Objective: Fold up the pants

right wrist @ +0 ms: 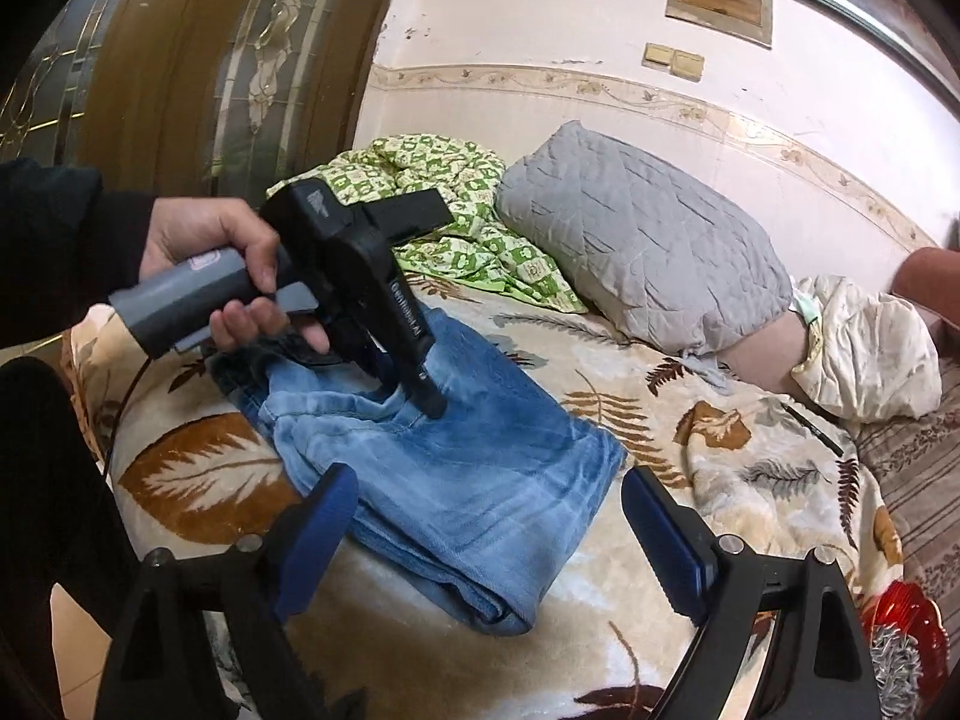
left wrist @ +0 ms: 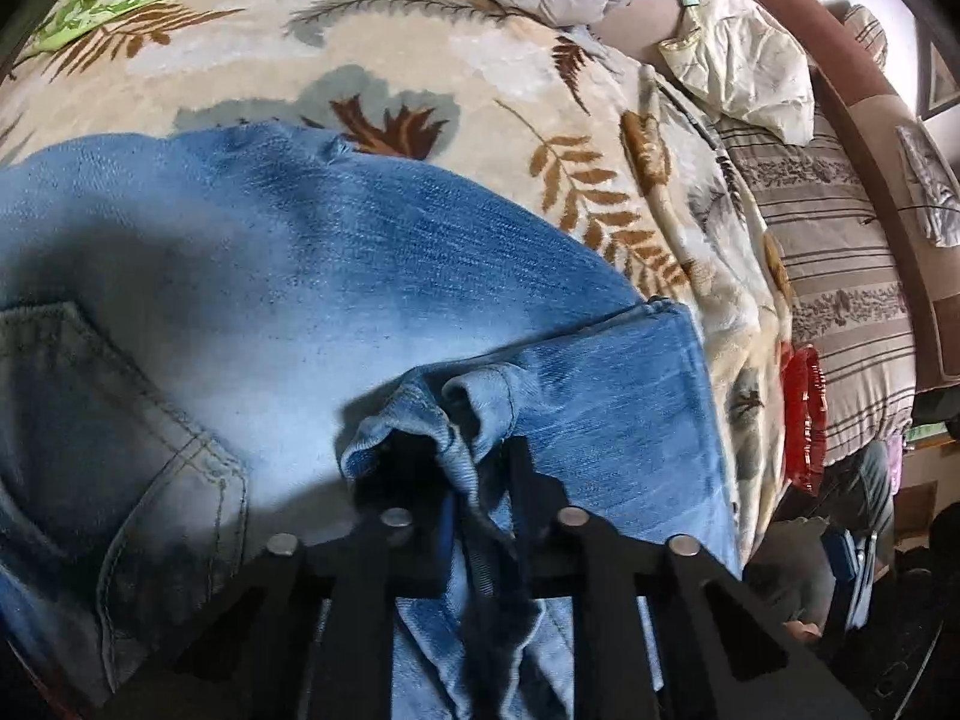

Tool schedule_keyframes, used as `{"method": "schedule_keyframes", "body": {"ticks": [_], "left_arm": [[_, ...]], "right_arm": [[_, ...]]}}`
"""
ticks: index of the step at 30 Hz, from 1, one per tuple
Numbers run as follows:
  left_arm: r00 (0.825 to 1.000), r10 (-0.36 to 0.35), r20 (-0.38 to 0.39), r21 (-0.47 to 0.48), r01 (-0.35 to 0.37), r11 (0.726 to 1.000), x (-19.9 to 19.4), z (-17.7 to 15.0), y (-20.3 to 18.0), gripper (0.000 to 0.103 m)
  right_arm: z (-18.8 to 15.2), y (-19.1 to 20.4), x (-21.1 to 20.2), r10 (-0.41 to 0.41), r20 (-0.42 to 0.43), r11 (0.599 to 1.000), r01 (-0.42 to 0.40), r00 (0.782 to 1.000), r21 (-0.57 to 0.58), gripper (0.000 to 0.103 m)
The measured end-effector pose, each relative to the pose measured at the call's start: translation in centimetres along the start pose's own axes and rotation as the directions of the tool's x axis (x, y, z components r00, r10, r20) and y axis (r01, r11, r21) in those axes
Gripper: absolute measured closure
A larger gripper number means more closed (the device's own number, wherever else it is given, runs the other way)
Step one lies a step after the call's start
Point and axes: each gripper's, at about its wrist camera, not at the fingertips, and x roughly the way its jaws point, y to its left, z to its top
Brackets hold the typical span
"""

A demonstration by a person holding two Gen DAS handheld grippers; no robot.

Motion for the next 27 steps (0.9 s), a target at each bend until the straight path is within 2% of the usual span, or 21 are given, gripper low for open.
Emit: {"method": "schedule_keyframes", "body": {"ticks": [6, 10, 14, 18, 21, 23, 24, 25, 26, 27], "left_arm": [[0.997, -0.032, 0.066, 0.108, 0.025, 0.994, -3.6, 1.3, -2.5, 0.096], [0.995, 0.002, 0.104, 0.162, -0.019, 0.987, -5.4, 3.4, -3.3, 0.096], [0.996, 0.088, 0.013, 0.121, -0.089, 0.989, -3.1, 4.6, -1.2, 0.096], [0.991, 0.118, -0.060, 0.064, -0.114, 0.991, 0.2, 3.5, 0.7, 0.095], [0.992, 0.115, -0.046, 0.046, -0.113, 0.993, 0.4, 3.1, 1.0, 0.093], [0.990, 0.134, -0.035, 0.075, -0.131, 0.989, 0.1, 3.0, 0.4, 0.089], [0.989, 0.144, -0.024, 0.086, -0.141, 0.986, -0.4, 2.9, 0.1, 0.081], [0.990, 0.140, -0.008, 0.094, -0.139, 0.986, -1.0, 2.9, -0.2, 0.050], [0.995, 0.100, 0.013, 0.097, -0.101, 0.990, -1.8, 2.9, -0.3, 0.013], [0.996, 0.079, 0.050, 0.094, -0.083, 0.992, -2.8, 2.8, -0.6, 0.000]], "right_arm": [[-0.3, -0.7, 0.0, -0.010, -0.003, 1.000, 0.010, 1.000, 0.029, 0.011], [-0.3, -0.8, 0.0, -0.010, 0.003, 0.999, 0.010, 1.000, 0.034, 0.012], [-0.4, -0.6, 0.1, -0.011, -0.011, 0.999, 0.012, 1.000, 0.030, 0.012], [-0.4, -0.6, 0.3, -0.012, -0.017, 1.000, 0.013, 1.000, 0.028, 0.011], [-0.3, -0.7, 0.6, -0.008, -0.030, 0.999, 0.009, 1.000, 0.032, 0.011], [-0.3, -0.6, 0.6, -0.008, -0.034, 1.000, 0.009, 0.999, 0.028, 0.011], [-0.2, -0.5, 0.6, -0.010, -0.035, 1.000, 0.011, 0.999, 0.025, 0.012], [-0.2, -0.6, 0.6, -0.010, -0.035, 1.000, 0.010, 0.999, 0.025, 0.011], [-0.1, -0.5, 0.5, -0.009, -0.031, 1.000, 0.009, 0.999, 0.025, 0.011], [-0.1, -0.5, 0.5, -0.008, -0.031, 1.000, 0.009, 0.999, 0.024, 0.011]]}}
